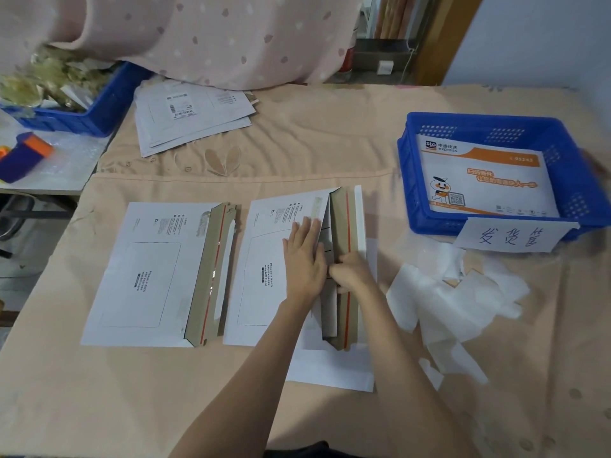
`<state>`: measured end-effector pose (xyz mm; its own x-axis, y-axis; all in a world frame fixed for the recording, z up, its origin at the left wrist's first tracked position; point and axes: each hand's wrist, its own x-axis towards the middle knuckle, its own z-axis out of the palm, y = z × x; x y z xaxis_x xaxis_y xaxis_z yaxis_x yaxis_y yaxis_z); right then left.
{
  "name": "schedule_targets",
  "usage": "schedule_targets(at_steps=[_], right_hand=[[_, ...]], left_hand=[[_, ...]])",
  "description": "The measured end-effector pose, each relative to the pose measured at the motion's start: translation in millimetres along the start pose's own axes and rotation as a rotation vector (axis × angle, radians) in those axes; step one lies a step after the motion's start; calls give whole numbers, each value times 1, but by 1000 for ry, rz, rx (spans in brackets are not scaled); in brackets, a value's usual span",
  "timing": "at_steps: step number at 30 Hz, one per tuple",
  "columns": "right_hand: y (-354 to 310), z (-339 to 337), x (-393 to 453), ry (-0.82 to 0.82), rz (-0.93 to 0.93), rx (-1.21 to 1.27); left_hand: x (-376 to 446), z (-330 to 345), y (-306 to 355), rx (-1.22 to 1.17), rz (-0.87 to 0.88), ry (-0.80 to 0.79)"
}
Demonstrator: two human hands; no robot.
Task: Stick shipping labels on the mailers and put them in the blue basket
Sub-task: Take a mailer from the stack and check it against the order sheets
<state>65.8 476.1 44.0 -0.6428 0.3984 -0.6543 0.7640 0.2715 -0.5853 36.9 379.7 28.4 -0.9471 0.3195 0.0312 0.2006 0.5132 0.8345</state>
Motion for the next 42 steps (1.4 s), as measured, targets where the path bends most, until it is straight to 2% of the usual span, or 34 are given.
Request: schedule_targets(at_steps=[1, 3, 5, 6, 10, 14, 18, 21, 22, 24, 26, 28, 31, 33, 34, 37, 40, 42], right_hand=[[4, -2, 1, 77, -29, 5], [14, -6, 0, 365, -100, 73], [26, -11, 0, 616, -82, 71], [32, -13, 2, 624, -22, 41], [48, -20, 9, 351, 129, 231], [56, -31, 16, 380, -13, 235], [54, -44, 21, 318, -63, 221], [52, -48, 25, 279, -72, 137], [52, -49, 27, 277, -72, 96], [50, -52, 29, 293, -63, 5], [44, -56, 30, 307, -78, -37], [38, -60, 34, 299, -104, -20], [28, -67, 39, 249, -137, 118], [26, -69, 43, 239, -147, 189], [27, -69, 45, 242, -152, 205], [38, -65, 47, 318, -175, 212], [54, -63, 43, 616, -155, 121], [64, -61, 40, 742, -49, 139]], left_hand=[[0, 2, -2, 16, 4, -4], [0, 7, -3, 46, 2, -10], [-2, 13, -1, 66, -6, -17], [-4, 17, 1, 73, -8, -15], [-12, 35, 18, 59, -49, -12], [-15, 46, 22, -93, -141, -183], [-6, 40, 2, 77, -31, -303], [8, 33, -6, 141, -30, -388], [15, 30, -6, 126, -35, -380], [36, 20, -5, 68, -56, -268], [62, 5, -4, 113, -55, -95], [89, -12, -5, 198, -54, -21], [125, -32, -5, 353, -114, -107], [142, -39, -4, 428, -184, -238], [150, -42, -4, 392, -240, -303], [158, -48, -8, 75, -312, -356], [155, -54, -20, -147, -336, -326], [151, -61, -27, -323, -413, -283]])
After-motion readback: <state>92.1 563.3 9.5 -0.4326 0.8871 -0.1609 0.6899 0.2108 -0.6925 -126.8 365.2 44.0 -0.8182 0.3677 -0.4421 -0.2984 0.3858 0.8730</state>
